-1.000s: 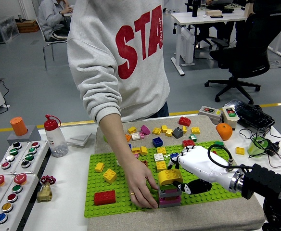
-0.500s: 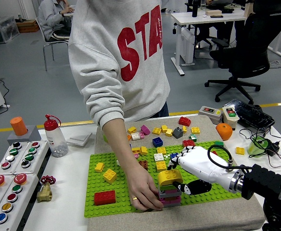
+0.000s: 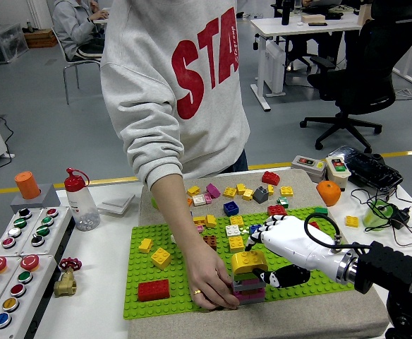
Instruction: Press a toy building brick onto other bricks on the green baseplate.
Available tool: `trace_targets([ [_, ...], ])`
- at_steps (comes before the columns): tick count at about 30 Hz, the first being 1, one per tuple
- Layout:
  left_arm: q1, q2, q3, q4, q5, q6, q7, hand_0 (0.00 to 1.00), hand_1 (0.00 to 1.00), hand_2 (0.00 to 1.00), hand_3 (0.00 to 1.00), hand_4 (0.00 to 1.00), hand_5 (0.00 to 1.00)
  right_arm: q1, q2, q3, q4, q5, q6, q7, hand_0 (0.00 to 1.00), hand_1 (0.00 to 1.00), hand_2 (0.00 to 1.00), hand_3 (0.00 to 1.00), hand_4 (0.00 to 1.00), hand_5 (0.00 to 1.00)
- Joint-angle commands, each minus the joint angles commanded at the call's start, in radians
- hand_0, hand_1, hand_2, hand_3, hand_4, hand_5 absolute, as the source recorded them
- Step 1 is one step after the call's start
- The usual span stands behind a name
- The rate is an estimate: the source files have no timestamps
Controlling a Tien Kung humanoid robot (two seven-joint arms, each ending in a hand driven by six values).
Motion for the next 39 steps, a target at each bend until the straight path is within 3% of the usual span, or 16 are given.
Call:
trace_targets([
  [24, -0.003, 0.001, -0.003, 0.001, 0.005, 0.0, 0.0, 0.619, 0.586, 0.587, 0.428, 0.291, 0.933, -0.001, -0.005, 0.009, 0.011, 0.011, -0.006, 0.008, 0.837, 0.785, 0.775, 0.77, 0.617, 0.404],
  [39, -0.003, 0.001, -0.006, 0.001, 0.008, -0.001, 0.0, 0.618, 0.585, 0.586, 0.429, 0.29, 0.933, -0.029, -0.029, 0.024, 0.075, 0.016, -0.029, 0.014, 0.838, 0.777, 0.768, 0.773, 0.623, 0.407],
])
